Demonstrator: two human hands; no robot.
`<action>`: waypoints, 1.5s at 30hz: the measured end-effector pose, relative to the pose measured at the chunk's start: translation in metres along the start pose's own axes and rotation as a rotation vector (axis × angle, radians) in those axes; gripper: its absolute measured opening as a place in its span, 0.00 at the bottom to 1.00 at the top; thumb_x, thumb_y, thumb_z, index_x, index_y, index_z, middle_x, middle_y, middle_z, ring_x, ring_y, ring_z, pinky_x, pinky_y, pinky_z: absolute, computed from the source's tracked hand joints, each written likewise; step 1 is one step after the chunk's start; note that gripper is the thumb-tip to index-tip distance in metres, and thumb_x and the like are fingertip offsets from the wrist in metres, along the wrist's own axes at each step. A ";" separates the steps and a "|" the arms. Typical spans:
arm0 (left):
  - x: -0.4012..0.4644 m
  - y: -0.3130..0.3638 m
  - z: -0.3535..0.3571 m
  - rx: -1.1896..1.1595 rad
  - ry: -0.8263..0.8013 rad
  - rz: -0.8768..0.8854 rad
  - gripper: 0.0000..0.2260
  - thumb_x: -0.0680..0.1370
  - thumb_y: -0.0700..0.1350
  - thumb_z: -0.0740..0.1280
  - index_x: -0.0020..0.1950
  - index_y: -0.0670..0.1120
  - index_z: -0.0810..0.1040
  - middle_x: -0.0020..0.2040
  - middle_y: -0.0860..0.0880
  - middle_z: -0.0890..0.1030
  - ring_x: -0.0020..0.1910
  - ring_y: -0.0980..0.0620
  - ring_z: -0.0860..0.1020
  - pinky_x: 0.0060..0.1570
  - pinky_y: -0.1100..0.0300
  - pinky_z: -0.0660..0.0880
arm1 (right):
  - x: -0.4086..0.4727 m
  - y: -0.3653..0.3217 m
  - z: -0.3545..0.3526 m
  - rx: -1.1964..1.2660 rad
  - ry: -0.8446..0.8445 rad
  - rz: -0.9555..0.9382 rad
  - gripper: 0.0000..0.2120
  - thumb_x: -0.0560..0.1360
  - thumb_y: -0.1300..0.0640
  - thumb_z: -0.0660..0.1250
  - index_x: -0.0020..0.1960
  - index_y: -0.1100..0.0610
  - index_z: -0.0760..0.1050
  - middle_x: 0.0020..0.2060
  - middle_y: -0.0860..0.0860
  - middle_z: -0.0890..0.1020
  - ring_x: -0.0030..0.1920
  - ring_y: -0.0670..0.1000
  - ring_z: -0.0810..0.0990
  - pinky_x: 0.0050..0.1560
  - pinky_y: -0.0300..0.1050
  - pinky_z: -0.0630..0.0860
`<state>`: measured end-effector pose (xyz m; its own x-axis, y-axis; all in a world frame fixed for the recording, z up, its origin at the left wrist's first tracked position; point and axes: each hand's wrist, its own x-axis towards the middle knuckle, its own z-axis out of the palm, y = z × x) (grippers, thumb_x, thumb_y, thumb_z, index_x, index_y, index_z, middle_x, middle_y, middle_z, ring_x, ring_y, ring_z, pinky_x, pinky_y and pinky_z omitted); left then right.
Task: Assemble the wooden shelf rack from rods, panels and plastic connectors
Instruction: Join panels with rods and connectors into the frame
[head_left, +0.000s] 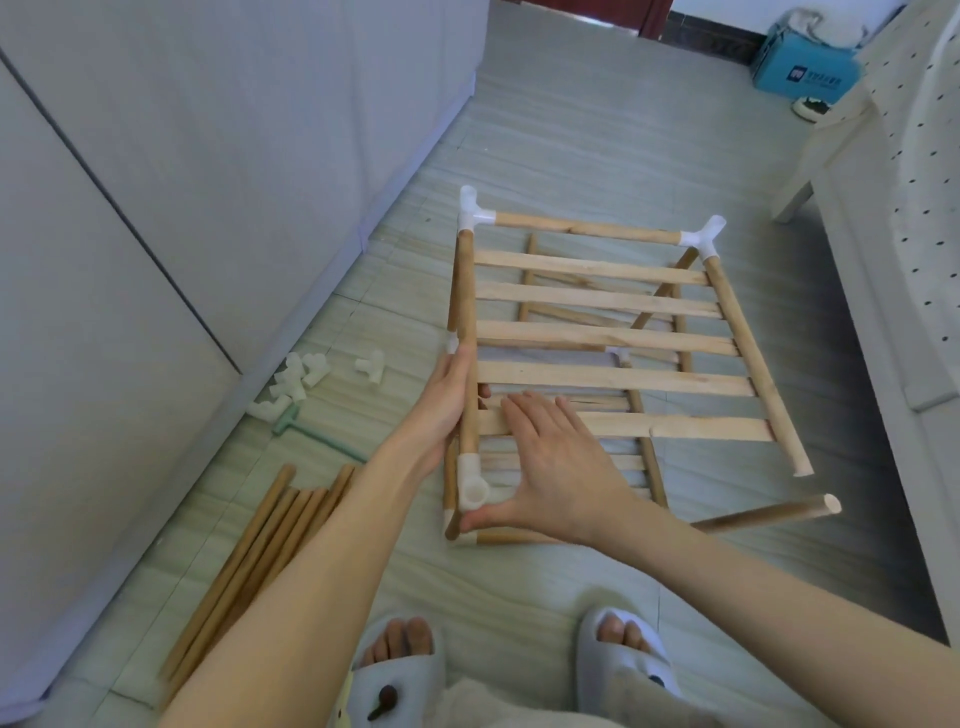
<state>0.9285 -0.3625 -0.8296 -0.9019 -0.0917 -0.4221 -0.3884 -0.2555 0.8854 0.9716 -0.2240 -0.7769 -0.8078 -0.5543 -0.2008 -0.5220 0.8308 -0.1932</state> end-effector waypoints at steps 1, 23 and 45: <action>-0.001 -0.003 0.000 -0.013 0.005 0.007 0.19 0.81 0.57 0.52 0.65 0.47 0.71 0.34 0.51 0.76 0.34 0.56 0.75 0.42 0.60 0.73 | 0.002 0.000 0.001 0.014 -0.027 -0.015 0.59 0.58 0.24 0.64 0.76 0.58 0.51 0.74 0.51 0.58 0.75 0.50 0.52 0.74 0.48 0.41; 0.000 -0.004 0.007 0.171 0.197 0.131 0.14 0.81 0.55 0.53 0.47 0.48 0.72 0.41 0.49 0.76 0.40 0.52 0.75 0.47 0.53 0.74 | 0.024 -0.003 0.001 0.006 -0.007 -0.113 0.39 0.59 0.30 0.70 0.57 0.57 0.69 0.50 0.50 0.74 0.52 0.51 0.71 0.58 0.43 0.66; 0.013 0.015 0.021 0.127 0.202 0.016 0.20 0.81 0.58 0.54 0.38 0.49 0.76 0.45 0.47 0.80 0.46 0.48 0.77 0.54 0.52 0.73 | 0.026 -0.003 0.000 0.019 -0.012 -0.089 0.39 0.60 0.29 0.69 0.59 0.57 0.68 0.49 0.48 0.69 0.52 0.49 0.67 0.55 0.43 0.62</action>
<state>0.9074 -0.3472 -0.8177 -0.8569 -0.2887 -0.4271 -0.4066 -0.1307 0.9042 0.9524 -0.2405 -0.7815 -0.7547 -0.6267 -0.1939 -0.5864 0.7770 -0.2287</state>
